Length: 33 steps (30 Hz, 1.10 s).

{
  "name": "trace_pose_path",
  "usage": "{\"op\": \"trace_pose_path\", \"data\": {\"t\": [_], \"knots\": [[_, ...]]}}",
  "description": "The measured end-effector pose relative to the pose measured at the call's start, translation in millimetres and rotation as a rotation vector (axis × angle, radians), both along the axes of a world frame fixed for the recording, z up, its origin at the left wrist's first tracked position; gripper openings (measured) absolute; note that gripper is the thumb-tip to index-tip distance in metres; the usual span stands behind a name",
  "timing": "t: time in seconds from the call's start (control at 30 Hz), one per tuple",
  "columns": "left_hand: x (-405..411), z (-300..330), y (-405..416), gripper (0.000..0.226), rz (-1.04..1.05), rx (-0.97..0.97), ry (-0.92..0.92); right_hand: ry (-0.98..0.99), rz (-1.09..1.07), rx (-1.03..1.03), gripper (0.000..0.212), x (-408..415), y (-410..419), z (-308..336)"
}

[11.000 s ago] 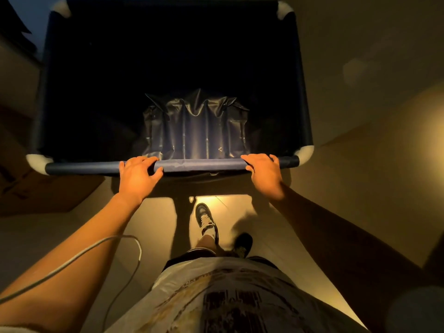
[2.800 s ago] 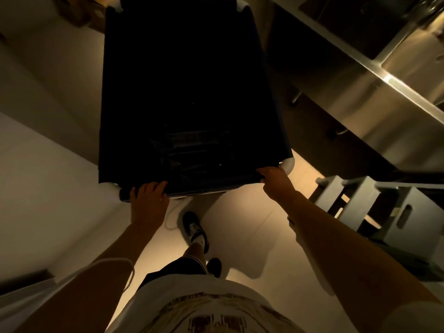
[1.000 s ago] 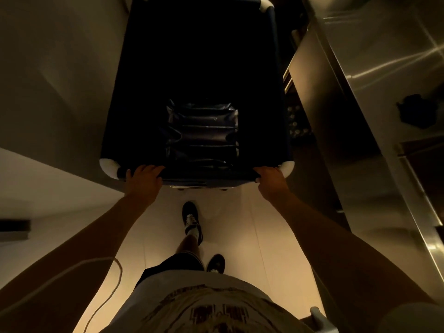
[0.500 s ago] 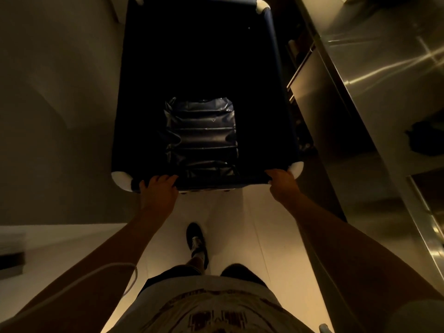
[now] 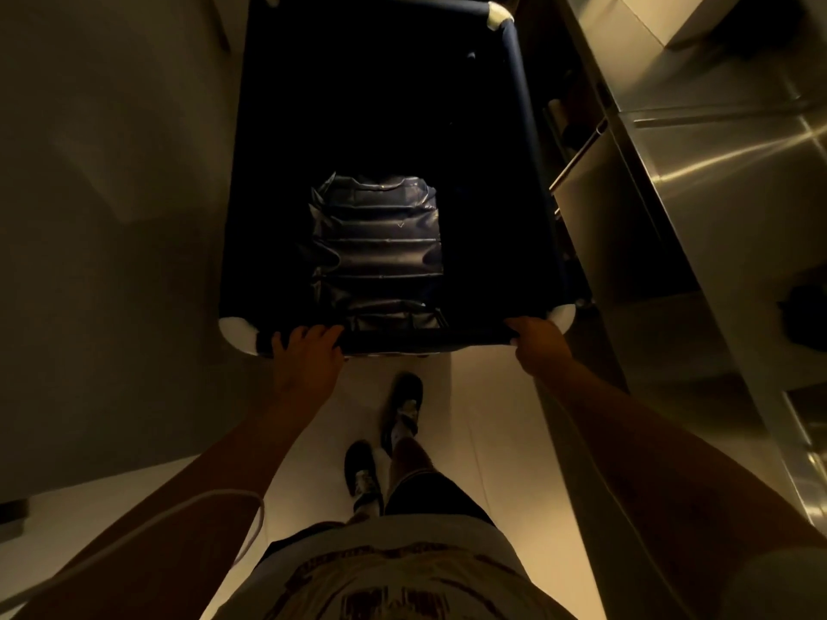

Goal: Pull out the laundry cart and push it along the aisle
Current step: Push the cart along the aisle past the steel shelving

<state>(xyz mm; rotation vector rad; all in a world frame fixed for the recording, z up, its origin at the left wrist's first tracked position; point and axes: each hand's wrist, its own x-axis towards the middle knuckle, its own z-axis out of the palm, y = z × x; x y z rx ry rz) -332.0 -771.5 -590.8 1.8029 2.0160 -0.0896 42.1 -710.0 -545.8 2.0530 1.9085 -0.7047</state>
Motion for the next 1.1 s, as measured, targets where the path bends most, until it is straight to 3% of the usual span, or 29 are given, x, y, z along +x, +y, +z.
{"op": "trace_pose_path", "data": {"t": [0.63, 1.1], "knots": [[-6, 7, 140, 0.045, 0.079, -0.039, -0.003, 0.027, 0.175, 0.112, 0.047, 3, 147, -3], [-37, 10, 206, 0.047, -0.006, -0.101, 0.001, 0.005, 0.180, 0.142, 0.046, -17, 177, -9]]}}
